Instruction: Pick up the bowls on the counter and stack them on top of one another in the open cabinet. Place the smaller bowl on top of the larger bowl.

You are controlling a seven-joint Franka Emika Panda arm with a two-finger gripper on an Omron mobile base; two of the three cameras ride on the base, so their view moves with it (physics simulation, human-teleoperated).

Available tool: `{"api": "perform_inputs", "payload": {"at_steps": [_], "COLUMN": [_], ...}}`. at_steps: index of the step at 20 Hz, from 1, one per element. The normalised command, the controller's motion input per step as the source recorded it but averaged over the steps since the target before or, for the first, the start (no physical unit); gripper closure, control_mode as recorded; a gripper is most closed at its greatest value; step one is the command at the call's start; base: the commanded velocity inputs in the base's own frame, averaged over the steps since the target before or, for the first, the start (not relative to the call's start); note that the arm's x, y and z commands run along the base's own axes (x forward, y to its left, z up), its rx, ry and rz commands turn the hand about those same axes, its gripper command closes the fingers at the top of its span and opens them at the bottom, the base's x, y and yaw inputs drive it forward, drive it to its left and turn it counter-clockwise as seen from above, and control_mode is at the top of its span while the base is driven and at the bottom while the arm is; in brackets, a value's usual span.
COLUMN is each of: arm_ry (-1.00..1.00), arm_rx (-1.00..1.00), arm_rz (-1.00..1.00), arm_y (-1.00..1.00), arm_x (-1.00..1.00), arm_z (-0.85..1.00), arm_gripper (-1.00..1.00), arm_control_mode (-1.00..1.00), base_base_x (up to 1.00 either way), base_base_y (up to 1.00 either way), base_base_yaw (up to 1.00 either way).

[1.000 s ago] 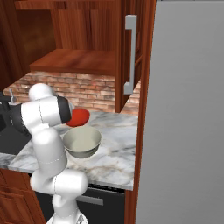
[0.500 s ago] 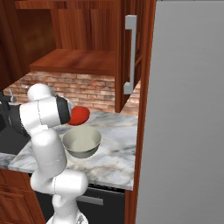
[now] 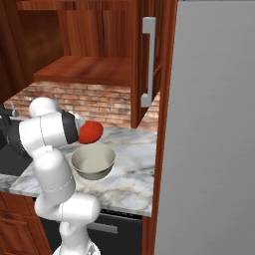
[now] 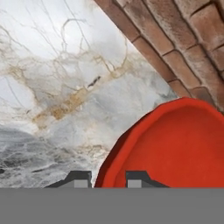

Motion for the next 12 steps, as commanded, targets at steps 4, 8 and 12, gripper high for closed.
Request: {"api": "perform_inputs", "payload": {"at_steps": [4,8,12], "arm_ry": [-0.01,0.0,0.0], "arm_rx": [0.0,0.0,0.0], "arm_rz": [-0.01,-0.01,-0.01], "arm_y": [-0.11,-0.06,-0.02], "arm_x": [-0.24,-0.22,-0.15], "arm_z": [0.06,0.13,0.22], "arm_gripper": [1.0,1.0,1.0], "arm_control_mode": [-1.0,-1.0,-1.0], "base_base_x": [0.0,0.0,0.0], "base_base_y": [0.0,0.0,0.0], "base_base_yaw": [0.0,0.0,0.0]}}
